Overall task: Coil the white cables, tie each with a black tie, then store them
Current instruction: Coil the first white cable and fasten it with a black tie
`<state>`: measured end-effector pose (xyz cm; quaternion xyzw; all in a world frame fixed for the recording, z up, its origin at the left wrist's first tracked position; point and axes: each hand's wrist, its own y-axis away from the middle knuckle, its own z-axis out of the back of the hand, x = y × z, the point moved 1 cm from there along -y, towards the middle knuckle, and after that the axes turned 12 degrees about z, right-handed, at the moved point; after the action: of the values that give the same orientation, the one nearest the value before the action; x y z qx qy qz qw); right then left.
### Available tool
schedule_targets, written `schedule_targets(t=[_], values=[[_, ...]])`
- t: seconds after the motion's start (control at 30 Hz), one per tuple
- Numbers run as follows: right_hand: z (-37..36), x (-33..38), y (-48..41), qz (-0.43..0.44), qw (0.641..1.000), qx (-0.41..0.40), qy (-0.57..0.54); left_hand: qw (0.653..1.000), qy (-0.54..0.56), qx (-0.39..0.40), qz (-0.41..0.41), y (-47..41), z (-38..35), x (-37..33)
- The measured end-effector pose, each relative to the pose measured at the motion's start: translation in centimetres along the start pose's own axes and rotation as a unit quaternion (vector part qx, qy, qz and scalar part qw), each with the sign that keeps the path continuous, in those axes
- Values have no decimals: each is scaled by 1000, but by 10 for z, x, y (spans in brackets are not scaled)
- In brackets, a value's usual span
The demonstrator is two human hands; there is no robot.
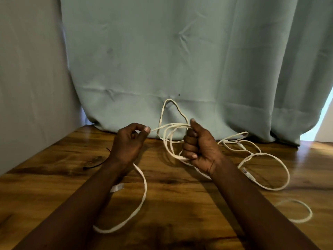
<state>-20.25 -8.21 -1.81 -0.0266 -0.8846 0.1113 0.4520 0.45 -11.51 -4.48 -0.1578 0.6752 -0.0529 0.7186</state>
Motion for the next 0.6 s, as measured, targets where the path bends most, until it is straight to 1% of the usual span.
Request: schedule_targets(t=[0.07,0.1,0.17,0.2,0.27,0.33,0.4,0.47,0.5,0.53,0.6], values=[[6,7,-3,43,995,-61,-64,993,-83,49,-74,10,-9,0],[9,9,-4,61,991,-89,-82,987,-112,68,-97,15,-14,0],[13,10,-6,95,980,-137,-105,975,-161,96,-117,21,-21,-1],[14,10,-6,109,975,-157,-112,971,-178,112,-112,23,-24,-2],[14,9,-6,135,965,-194,-116,963,-203,164,-68,26,-30,-2],[13,7,-5,159,955,-226,-108,952,-200,232,-8,27,-34,-1],[15,9,-4,179,944,-260,-92,938,-174,298,44,30,-35,-2],[21,12,-5,206,935,-284,-49,921,-126,352,104,32,-34,-4],[24,14,-5,215,934,-283,-19,919,-85,360,137,33,-34,-5],[26,15,-6,219,938,-270,7,923,-41,347,163,34,-35,-5],[27,14,-7,186,962,-200,26,944,23,276,178,33,-37,-5]])
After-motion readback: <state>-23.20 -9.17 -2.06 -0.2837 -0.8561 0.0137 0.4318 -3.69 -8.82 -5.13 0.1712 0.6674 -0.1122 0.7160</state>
